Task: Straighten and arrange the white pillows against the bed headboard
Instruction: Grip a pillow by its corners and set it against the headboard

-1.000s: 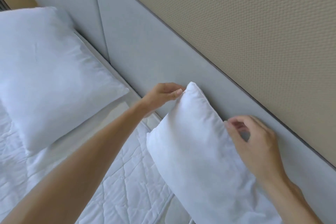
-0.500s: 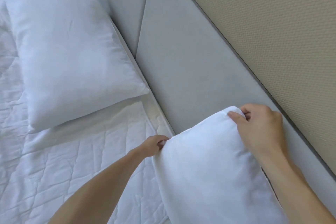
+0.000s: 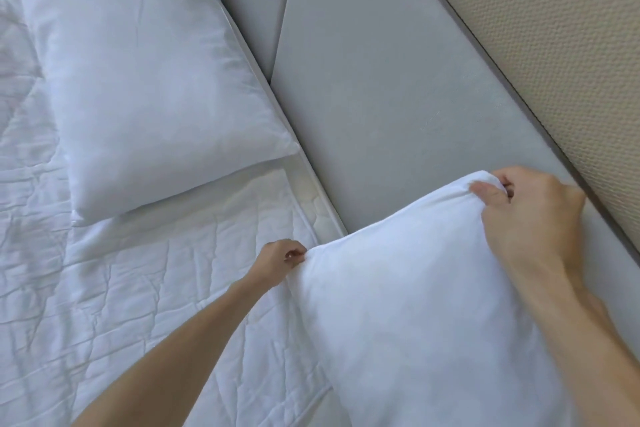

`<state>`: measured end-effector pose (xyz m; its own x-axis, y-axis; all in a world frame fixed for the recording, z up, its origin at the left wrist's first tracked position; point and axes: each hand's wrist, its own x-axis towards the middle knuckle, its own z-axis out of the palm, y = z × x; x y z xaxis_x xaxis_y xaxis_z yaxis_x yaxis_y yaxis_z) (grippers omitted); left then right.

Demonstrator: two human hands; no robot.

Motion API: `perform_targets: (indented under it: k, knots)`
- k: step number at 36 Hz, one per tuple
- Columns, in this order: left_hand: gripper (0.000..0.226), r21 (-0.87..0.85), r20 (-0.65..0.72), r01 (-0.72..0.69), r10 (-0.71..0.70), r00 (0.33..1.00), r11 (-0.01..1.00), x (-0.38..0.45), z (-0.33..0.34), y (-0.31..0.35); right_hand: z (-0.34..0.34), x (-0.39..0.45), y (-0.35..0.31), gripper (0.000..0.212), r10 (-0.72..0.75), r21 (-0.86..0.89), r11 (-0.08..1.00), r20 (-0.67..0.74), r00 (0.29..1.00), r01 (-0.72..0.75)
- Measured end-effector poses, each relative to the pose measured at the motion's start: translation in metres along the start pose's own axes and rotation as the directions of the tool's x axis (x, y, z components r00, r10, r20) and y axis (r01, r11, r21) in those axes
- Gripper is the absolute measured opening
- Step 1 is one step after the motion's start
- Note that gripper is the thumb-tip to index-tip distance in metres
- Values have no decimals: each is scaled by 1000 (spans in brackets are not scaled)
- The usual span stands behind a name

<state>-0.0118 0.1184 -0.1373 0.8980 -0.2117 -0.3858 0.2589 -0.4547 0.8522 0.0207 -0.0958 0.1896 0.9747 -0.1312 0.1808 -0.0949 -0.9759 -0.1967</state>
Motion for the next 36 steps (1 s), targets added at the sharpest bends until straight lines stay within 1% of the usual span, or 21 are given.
perform_targets:
  k: [2, 4, 6, 8, 12, 14, 16, 18, 21, 23, 26, 28, 31, 33, 36]
  knots:
    - [24, 62, 114, -4, -3, 993, 998, 3, -2, 1, 1, 0, -1, 18, 0, -21, 1000, -2, 1000, 0]
    - [29, 164, 151, -20, -5, 989, 986, 7, -1, 1, 3, 0, -1, 19, 10, -20, 1000, 6, 1000, -10]
    - [19, 208, 105, -5, -17, 994, 978, 13, 3, -1, 4, 0, 0, 19, 14, -19, 1000, 9, 1000, -14]
    - [11, 213, 47, 0, -11, 999, 977, 20, 7, -6, 4, 0, 2, 21, -5, -13, 1000, -3, 1000, 5]
    - [17, 168, -84, 15, -1, 996, 986, 24, 14, -17, 6, -1, 4, 20, -55, 12, 998, -43, 998, 56]
    - [17, 169, -127, 16, 5, 992, 986, 20, 18, -24, 9, -1, 12, 20, -46, 48, 998, -59, 997, 49]
    - [15, 159, -143, 11, 12, 990, 987, 17, 19, -30, 12, -1, 20, 24, 2, 125, 992, -37, 999, 2]
    - [11, 155, -131, 16, 5, 991, 988, 16, 14, -33, 10, 0, 22, 23, 28, 159, 987, -30, 999, -23]
    - [9, 190, -63, 12, 0, 998, 982, 20, 6, -34, 5, -1, 16, 18, -11, 101, 995, -51, 999, 16]
    - [18, 210, -49, 16, -6, 999, 978, 22, 4, -31, 4, -3, 12, 17, -47, 96, 994, -65, 997, 54]
    - [28, 225, -97, 16, 6, 995, 974, 24, 6, -29, 7, -4, 16, 18, -81, 88, 992, -76, 994, 88]
    - [30, 231, -143, 28, 6, 990, 973, 24, 11, -32, 7, -6, 19, 18, -106, 85, 990, -95, 990, 114]
    - [32, 275, -217, 14, 47, 975, 961, 23, 16, -41, 9, -8, 19, 18, -116, 95, 987, -115, 987, 127]
    - [29, 314, -229, 0, 76, 970, 949, 22, 17, -44, 11, -9, 20, 17, -123, 104, 985, -142, 982, 138]
    - [19, 405, -232, -7, 110, 967, 914, 23, 14, -44, 16, -8, 22, 17, -115, 103, 985, -179, 977, 135]
